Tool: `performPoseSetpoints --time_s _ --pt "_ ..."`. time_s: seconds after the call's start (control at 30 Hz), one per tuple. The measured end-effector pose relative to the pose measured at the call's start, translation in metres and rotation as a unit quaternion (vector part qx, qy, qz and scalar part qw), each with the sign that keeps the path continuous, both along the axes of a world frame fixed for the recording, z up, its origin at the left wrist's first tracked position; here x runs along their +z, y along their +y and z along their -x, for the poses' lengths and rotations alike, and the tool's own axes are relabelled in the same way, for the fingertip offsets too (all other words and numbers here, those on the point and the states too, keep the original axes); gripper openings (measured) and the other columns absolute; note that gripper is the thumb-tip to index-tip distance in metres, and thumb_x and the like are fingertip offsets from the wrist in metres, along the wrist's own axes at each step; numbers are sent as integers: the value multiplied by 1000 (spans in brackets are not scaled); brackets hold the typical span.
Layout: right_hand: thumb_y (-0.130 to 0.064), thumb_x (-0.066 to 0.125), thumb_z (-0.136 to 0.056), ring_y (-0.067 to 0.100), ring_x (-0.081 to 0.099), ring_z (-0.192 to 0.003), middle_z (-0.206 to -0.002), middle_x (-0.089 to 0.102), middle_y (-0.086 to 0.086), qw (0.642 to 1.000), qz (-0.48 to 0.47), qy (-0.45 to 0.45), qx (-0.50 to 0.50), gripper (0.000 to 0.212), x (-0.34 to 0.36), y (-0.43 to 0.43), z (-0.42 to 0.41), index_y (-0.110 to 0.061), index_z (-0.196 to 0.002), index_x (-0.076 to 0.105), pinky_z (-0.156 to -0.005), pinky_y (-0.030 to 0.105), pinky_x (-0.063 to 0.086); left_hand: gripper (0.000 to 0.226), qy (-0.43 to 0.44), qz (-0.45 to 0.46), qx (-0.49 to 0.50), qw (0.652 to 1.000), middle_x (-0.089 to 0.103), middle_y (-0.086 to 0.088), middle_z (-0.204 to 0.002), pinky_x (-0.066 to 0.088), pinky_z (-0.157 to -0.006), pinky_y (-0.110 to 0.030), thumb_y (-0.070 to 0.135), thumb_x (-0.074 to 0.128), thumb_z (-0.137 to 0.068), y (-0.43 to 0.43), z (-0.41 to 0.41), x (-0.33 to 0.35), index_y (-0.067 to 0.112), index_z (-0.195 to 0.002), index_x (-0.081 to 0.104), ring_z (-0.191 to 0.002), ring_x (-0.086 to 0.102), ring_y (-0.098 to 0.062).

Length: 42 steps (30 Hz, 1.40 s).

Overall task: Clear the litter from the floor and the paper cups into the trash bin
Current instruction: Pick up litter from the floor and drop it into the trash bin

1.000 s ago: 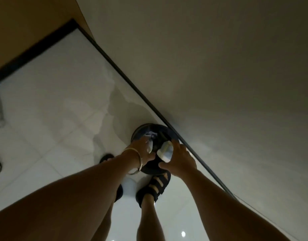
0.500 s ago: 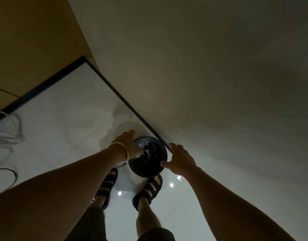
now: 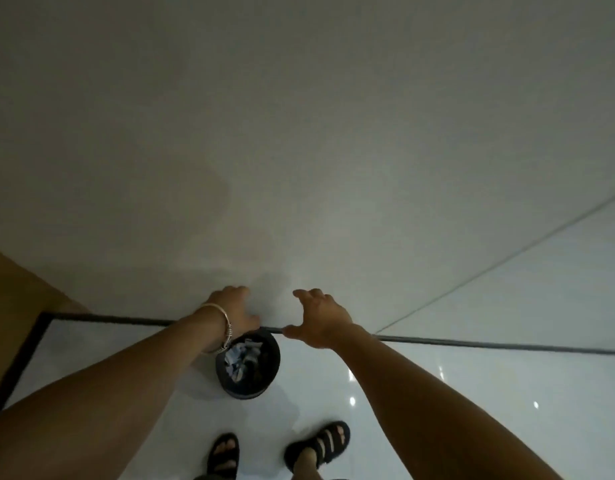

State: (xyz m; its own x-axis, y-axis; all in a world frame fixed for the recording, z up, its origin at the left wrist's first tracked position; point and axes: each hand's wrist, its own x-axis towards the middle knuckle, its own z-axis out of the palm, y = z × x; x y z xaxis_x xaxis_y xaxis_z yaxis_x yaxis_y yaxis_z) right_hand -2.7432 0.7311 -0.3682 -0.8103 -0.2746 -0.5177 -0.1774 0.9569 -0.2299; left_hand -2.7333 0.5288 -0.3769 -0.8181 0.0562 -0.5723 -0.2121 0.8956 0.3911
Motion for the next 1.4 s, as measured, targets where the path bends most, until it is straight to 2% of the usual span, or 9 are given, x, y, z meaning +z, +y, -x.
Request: performPoseSetpoints --time_s 0.07,0.17,0.37,0.57,0.67,0.8,0.97,1.1,1.4 --pt "-62 62 -82 31 36 -135 -151 33 7 999 -6 20 -38 87 21 30 -24 -27 -151 21 -106 47 40 79 6 15 -58 998 38 -9 -144 36 -106 -32 51 62 -79 30 -1 21 18 -144 32 -130 39 -27" --pt "-64 59 -83 31 34 -136 -153 33 7 992 -13 49 -118 86 44 88 -65 -27 -151 22 -107 49 38 77 27 36 -148 988 37 -8 -144 33 -107 -32 54 59 -81 96 -8 45 20 -144 31 -131 37 -25" --pt "-65 57 -84 31 32 -138 -153 32 8 951 -9 79 -299 84 65 229 -180 -26 -151 25 -109 50 34 74 70 67 -328 940 34 -6 -148 30 -111 -38 56 54 -82 266 -60 81 22 -144 31 -135 30 -26" --pt "-64 58 -83 30 33 -137 -152 32 6 879 -2 84 -469 84 71 378 -344 -26 -151 25 -108 48 35 70 85 49 -463 881 41 -4 -143 35 -107 -39 54 55 -81 460 -175 99 22 -141 38 -131 38 -25" --pt "-64 57 -83 30 31 -137 -153 32 6 837 -12 69 -543 84 75 437 -437 -26 -151 24 -108 48 33 70 74 18 -523 849 39 -3 -145 37 -106 -38 53 56 -82 545 -249 101 22 -142 37 -130 38 -23" --pt "-62 57 -83 29 32 -136 -151 33 5 768 -24 67 -636 83 83 497 -539 -26 -150 25 -107 46 33 70 74 15 -612 787 35 -1 -147 35 -107 -38 53 53 -83 634 -332 106 24 -143 34 -132 36 -21" --pt "-60 58 -84 28 31 -137 -152 31 5 699 -15 68 -712 82 78 545 -618 -26 -151 24 -107 46 33 69 86 18 -682 726 36 0 -147 36 -107 -38 52 55 -83 725 -400 104 23 -143 36 -132 37 -21" --pt "-58 58 -85 28 31 -137 -152 30 4 670 -10 47 -741 82 68 589 -660 -25 -151 23 -107 45 34 68 72 26 -716 694 38 -1 -145 38 -104 -39 52 54 -83 793 -434 92 24 -142 36 -130 40 -22" --pt "-54 59 -86 25 29 -138 -153 27 2 599 1 32 -800 82 57 759 -714 -23 -152 22 -108 41 37 68 35 -9 -733 680 36 -2 -147 37 -106 -37 51 57 -83 983 -472 61 21 -142 37 -132 39 -22"
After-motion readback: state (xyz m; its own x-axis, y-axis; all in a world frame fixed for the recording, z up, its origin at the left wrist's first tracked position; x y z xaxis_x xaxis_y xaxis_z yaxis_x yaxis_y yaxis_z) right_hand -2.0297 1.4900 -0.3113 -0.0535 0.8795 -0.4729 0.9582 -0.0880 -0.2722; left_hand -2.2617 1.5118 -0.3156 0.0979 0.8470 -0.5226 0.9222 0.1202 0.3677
